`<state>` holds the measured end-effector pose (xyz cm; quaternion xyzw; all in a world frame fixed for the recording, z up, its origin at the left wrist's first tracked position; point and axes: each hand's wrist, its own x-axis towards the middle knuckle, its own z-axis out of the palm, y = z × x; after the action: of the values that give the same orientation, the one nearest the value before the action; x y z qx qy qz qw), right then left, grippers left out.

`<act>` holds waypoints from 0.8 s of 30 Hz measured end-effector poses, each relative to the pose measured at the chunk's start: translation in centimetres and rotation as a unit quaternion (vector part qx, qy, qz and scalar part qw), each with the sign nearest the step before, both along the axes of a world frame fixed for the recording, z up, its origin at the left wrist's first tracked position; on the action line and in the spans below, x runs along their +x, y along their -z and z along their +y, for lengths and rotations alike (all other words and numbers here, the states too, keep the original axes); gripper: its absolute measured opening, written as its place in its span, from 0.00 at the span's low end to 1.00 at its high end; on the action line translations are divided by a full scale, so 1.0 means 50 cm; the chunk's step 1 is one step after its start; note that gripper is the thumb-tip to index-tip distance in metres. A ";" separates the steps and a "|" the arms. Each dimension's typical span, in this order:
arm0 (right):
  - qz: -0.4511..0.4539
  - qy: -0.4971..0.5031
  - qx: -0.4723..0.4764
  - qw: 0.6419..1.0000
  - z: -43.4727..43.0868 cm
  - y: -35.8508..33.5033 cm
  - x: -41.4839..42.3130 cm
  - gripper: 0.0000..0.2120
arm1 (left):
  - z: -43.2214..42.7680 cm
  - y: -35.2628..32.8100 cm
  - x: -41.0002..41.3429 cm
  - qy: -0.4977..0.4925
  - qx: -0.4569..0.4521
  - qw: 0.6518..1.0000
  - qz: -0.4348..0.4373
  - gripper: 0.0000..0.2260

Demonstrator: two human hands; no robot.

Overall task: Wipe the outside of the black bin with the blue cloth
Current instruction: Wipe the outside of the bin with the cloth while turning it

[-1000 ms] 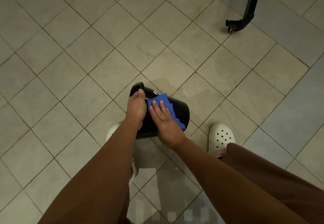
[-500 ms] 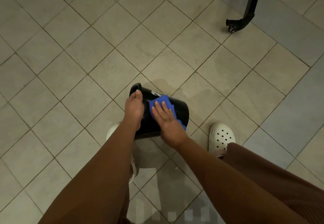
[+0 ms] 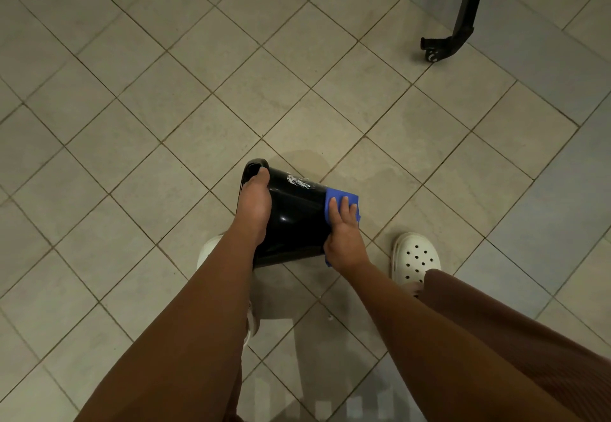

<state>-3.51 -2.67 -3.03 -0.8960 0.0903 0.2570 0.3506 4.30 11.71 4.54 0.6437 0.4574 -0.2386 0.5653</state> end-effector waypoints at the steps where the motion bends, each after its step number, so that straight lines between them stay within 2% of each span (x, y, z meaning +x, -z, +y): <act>1: -0.007 0.001 0.002 1.000 0.001 0.000 -0.003 0.36 | 0.000 0.002 0.000 0.014 0.004 1.000 -0.008 0.24; 6: -0.065 -0.036 -0.007 0.997 -0.006 0.014 -0.022 0.37 | 0.001 0.006 0.003 0.054 0.034 0.997 -0.033 0.22; 13: -0.117 -0.053 -0.032 0.991 -0.024 0.018 -0.014 0.37 | 0.010 -0.002 0.004 0.053 0.031 0.996 -0.065 0.14; 18: -0.093 -0.082 -0.040 0.991 -0.021 0.020 -0.031 0.35 | 0.017 0.013 0.000 0.056 0.037 0.996 -0.059 0.18; 20: -0.108 -0.092 -0.041 0.989 -0.016 0.023 -0.039 0.35 | 0.014 0.016 -0.003 0.059 0.043 0.995 -0.065 0.18; 24: -0.141 -0.118 -0.044 0.982 -0.019 0.024 -0.040 0.35 | 0.002 0.015 -0.014 0.108 0.081 0.986 -0.095 0.25</act>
<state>-5.52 -3.61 -4.25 -0.9421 -0.0553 0.1638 0.2873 3.61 11.82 3.78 0.7525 0.3474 -0.1978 0.5234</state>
